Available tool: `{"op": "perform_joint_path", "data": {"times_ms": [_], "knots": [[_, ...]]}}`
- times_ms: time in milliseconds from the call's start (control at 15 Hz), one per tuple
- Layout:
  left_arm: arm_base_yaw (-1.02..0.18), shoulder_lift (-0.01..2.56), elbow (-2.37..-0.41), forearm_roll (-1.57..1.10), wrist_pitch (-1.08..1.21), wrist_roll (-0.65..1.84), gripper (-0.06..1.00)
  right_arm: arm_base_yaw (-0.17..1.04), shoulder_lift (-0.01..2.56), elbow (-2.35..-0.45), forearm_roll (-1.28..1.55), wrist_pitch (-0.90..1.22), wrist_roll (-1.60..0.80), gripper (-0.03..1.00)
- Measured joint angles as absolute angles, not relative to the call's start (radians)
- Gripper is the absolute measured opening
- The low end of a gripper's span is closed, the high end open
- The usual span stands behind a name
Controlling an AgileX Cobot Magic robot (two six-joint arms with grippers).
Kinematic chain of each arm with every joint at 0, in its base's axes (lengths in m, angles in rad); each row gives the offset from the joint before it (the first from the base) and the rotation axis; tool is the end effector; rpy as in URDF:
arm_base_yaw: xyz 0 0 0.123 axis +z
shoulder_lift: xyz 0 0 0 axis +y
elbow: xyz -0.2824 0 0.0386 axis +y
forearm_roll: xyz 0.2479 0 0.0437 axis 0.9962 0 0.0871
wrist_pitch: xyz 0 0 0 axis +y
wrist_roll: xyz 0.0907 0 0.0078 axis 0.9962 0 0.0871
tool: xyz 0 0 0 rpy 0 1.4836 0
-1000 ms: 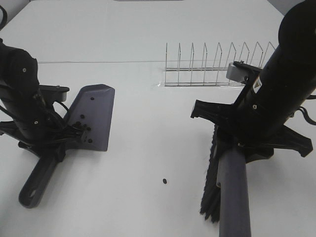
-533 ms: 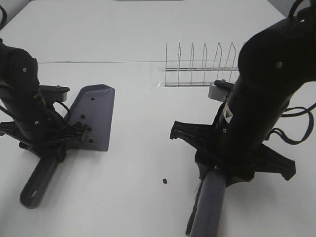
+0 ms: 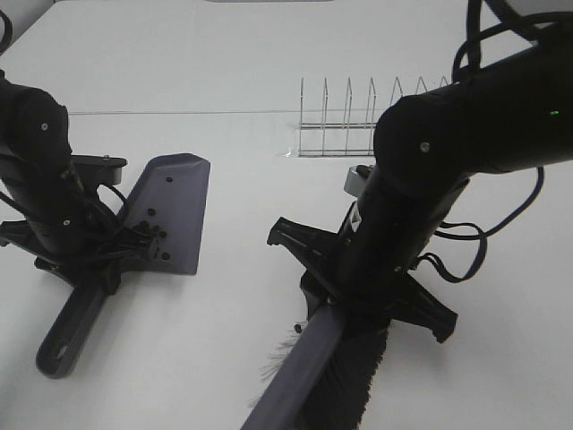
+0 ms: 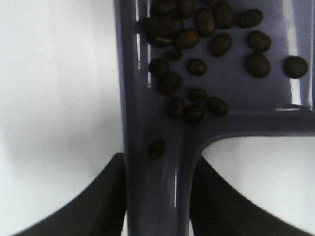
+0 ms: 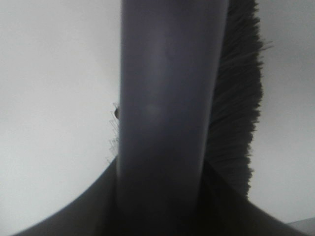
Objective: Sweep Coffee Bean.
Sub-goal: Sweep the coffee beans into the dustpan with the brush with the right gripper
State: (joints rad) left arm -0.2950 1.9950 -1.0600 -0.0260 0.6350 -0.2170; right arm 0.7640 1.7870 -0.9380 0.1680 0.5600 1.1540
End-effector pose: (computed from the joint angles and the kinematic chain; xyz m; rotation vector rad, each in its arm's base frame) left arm 0.3265 -0.1007 0.1003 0.0883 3.0588 -0.0583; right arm 0.2238 0.2256 0.1456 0.7884 2.9560 0.4068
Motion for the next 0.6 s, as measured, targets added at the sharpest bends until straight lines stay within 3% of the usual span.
{"op": "perform_joint_path", "data": {"times_ms": [600], "knots": [[-0.295, 1.995, -1.060, -0.026, 0.636, -0.210, 0.36, 0.764, 2.084, -1.485, 0.251, 0.591, 0.817, 0.35]]}}
